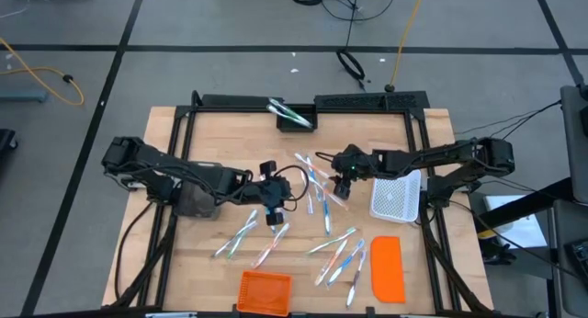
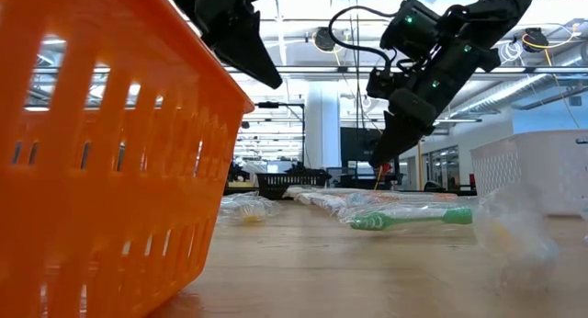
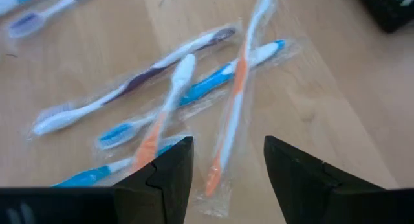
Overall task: Pick & Place Toothbrushes
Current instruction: Put the orange toothbrush into the transparent black bin
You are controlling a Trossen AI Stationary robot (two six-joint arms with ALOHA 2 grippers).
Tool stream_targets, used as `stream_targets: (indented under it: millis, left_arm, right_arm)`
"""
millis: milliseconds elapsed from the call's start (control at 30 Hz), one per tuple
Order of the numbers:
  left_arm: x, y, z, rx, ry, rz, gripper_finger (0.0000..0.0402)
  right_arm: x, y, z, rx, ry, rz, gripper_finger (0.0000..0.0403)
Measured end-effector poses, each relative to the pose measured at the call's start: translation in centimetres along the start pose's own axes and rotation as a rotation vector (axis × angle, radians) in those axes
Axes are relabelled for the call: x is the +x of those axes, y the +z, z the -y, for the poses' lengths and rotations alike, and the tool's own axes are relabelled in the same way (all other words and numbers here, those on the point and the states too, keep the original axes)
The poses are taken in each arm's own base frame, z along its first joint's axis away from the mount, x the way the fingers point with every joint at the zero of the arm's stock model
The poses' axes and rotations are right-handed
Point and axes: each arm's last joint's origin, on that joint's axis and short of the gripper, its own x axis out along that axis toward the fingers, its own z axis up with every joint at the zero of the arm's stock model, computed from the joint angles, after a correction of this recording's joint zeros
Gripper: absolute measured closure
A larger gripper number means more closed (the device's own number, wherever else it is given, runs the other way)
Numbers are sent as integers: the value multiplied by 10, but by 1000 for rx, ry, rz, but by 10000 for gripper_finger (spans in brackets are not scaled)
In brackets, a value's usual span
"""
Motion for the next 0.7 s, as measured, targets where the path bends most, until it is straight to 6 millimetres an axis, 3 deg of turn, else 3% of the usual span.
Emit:
stream_targets:
  millis: [533, 700]
  left_arm:
    - [0, 1, 0, 6, 0, 12, 316]
    - [0, 1, 0, 6, 0, 12, 316]
  right_arm:
    - [0, 0, 0, 0, -1, -1, 222]
    - [4, -9, 1, 8, 3, 23, 222]
